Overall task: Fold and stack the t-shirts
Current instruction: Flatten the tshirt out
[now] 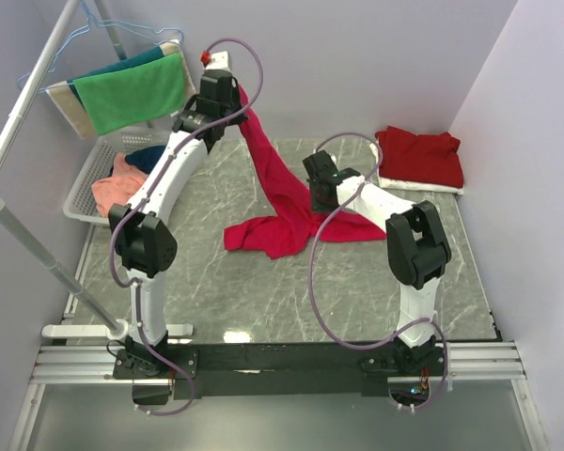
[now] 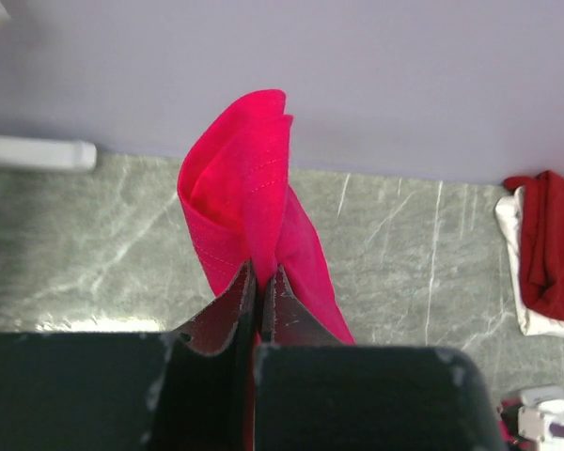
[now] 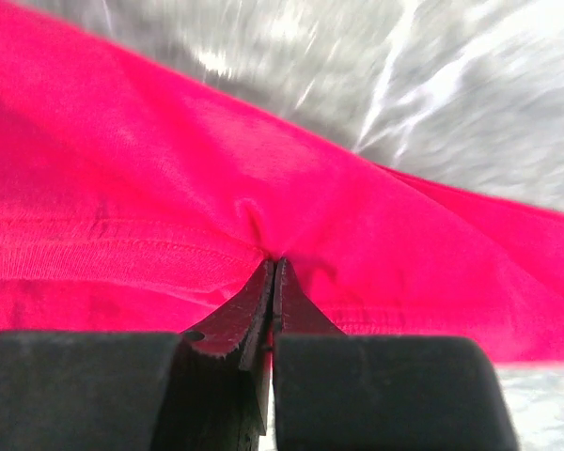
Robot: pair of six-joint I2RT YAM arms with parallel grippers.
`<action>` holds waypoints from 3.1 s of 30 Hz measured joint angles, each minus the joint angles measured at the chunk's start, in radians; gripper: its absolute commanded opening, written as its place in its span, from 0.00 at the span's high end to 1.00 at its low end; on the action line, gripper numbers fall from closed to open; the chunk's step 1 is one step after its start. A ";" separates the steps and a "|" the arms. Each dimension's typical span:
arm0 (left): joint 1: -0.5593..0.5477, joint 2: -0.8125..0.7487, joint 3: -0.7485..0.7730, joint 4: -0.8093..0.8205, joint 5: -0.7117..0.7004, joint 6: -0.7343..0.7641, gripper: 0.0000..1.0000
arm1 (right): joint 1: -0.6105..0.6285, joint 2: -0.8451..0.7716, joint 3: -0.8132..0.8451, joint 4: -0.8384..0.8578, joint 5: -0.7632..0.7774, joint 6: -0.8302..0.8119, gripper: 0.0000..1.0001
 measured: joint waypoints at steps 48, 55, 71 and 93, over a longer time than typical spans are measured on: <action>0.020 -0.125 0.000 0.230 0.259 -0.064 0.99 | 0.158 -0.639 -0.143 0.060 0.349 0.002 1.00; -0.035 0.292 0.013 0.172 0.341 -0.085 0.24 | 0.044 -0.466 -0.311 -0.054 0.372 0.238 1.00; 0.031 0.168 -0.144 0.100 0.211 -0.027 0.01 | -0.129 -0.373 -0.340 -0.287 0.450 0.521 1.00; 0.020 -0.381 -0.800 -0.105 0.176 -0.062 0.12 | -0.467 -0.340 -0.540 -0.367 0.405 0.684 0.62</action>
